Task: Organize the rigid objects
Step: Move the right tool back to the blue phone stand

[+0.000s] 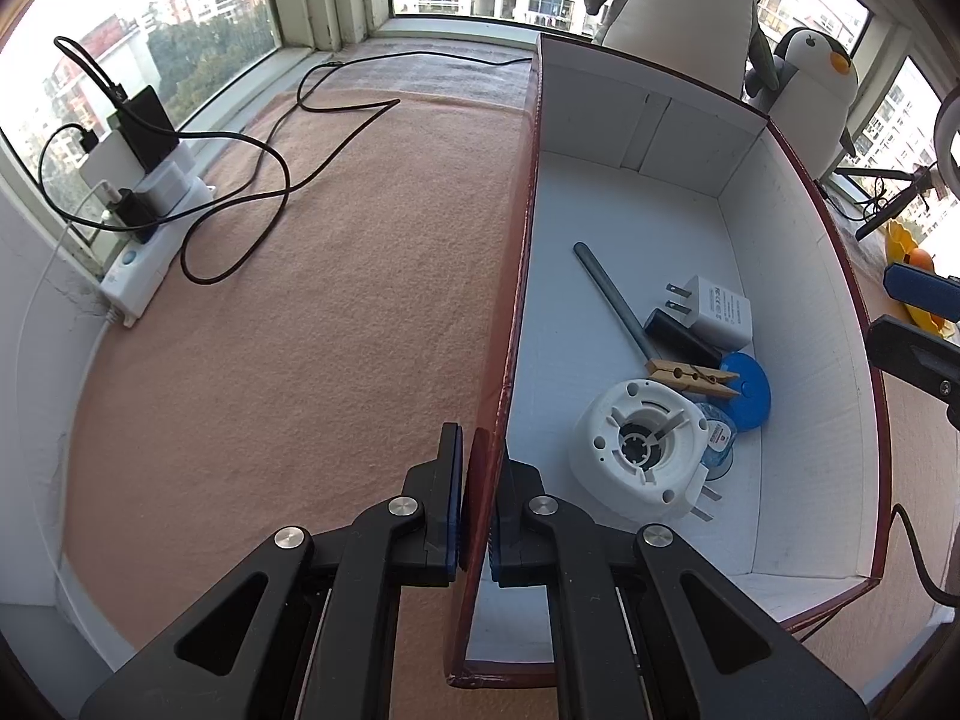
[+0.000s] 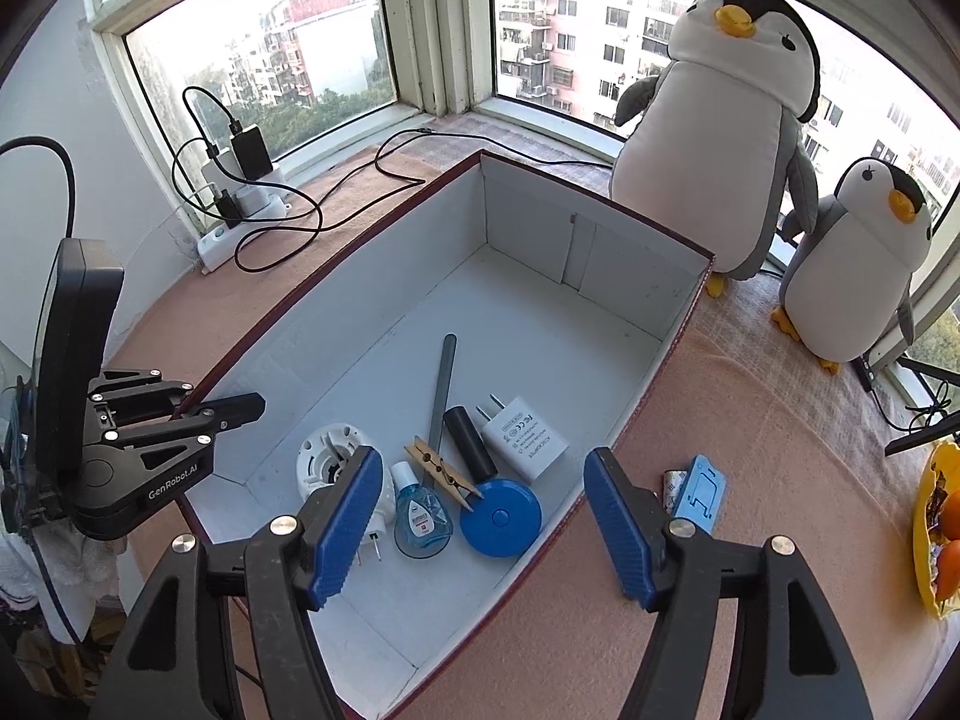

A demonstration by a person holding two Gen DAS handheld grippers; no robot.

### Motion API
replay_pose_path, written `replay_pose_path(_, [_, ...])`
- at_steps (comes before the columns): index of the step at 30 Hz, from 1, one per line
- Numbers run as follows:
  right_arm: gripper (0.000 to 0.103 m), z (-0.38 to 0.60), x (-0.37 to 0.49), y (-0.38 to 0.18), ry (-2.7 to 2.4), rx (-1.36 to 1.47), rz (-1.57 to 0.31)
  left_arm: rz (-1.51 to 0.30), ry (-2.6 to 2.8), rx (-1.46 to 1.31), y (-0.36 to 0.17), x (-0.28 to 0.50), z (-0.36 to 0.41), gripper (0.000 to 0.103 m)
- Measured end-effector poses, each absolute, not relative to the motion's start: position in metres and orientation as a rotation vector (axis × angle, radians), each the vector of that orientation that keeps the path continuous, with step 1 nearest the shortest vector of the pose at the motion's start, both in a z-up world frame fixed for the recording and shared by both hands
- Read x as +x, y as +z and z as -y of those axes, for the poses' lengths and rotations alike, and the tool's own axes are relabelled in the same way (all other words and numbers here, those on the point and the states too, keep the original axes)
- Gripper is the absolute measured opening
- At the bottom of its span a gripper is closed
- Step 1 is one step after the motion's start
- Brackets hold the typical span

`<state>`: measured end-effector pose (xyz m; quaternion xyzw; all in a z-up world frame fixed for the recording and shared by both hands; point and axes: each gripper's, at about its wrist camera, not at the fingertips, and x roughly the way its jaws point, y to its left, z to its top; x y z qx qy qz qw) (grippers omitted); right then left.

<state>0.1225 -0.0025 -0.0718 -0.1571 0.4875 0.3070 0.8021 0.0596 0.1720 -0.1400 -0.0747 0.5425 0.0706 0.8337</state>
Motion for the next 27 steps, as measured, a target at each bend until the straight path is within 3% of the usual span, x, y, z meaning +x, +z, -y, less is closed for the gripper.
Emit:
replay_pose_path(16, [0.066, 0.148, 0.143, -0.066, 0.424, -0.085, -1.066, -1.159, 0.148, -0.161, -0.140, 0.063, -0.171, 0.007])
replay_pose_path(27, [0.066, 0.181, 0.160, -0.097, 0.363, -0.023, -1.141, -1.159, 0.150, -0.163, -0.140, 0.064, -0.172, 0.008])
